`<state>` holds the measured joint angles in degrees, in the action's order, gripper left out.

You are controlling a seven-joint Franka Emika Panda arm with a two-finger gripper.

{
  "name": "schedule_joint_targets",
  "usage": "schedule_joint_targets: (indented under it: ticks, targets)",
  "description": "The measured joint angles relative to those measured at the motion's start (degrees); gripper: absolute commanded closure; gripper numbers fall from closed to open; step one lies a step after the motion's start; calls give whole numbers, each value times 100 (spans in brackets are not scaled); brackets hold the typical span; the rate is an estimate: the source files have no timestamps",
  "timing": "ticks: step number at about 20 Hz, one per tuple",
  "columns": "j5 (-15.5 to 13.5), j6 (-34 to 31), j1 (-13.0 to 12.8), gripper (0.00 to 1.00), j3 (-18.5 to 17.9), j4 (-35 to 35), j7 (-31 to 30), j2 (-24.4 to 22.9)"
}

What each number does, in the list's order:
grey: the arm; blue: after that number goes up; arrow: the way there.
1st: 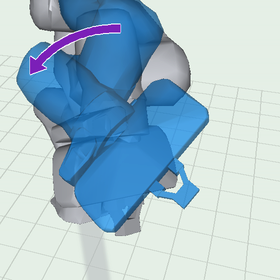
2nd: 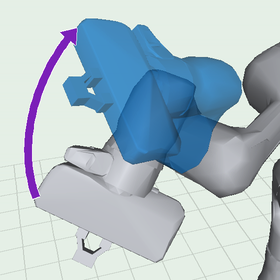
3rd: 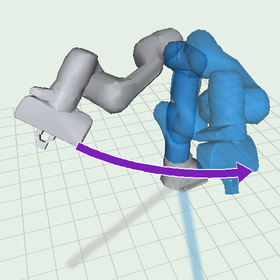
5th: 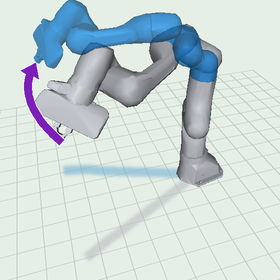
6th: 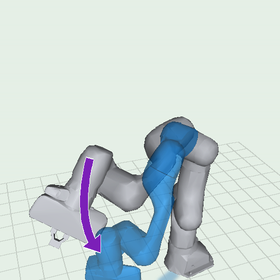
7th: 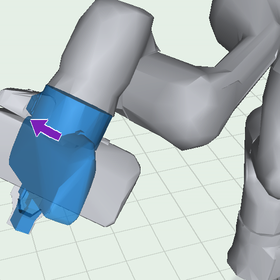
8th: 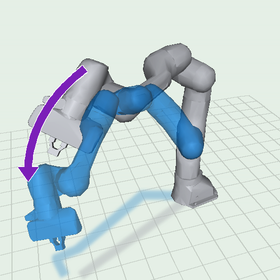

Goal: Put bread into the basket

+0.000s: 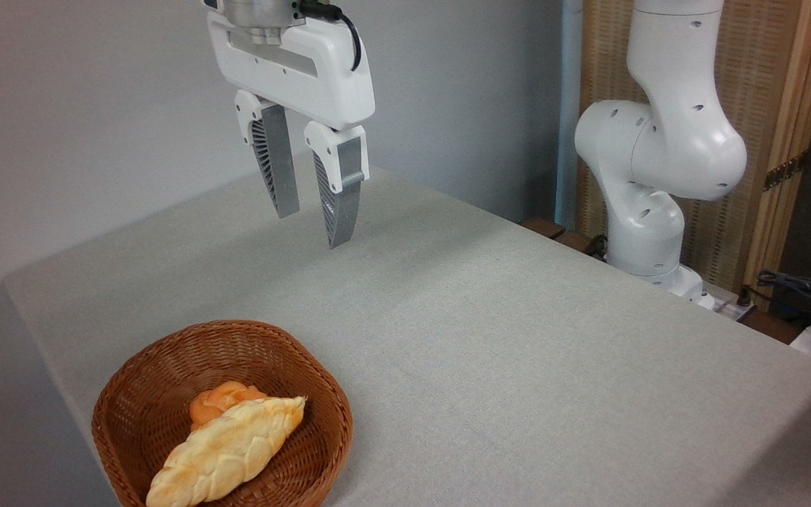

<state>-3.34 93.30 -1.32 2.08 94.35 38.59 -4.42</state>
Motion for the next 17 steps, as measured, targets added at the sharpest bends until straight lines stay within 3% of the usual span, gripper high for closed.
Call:
schedule_joint_targets:
  ticks: [17]
  targets:
    - [4, -238, -87, 0, -115, -166, 0, 77]
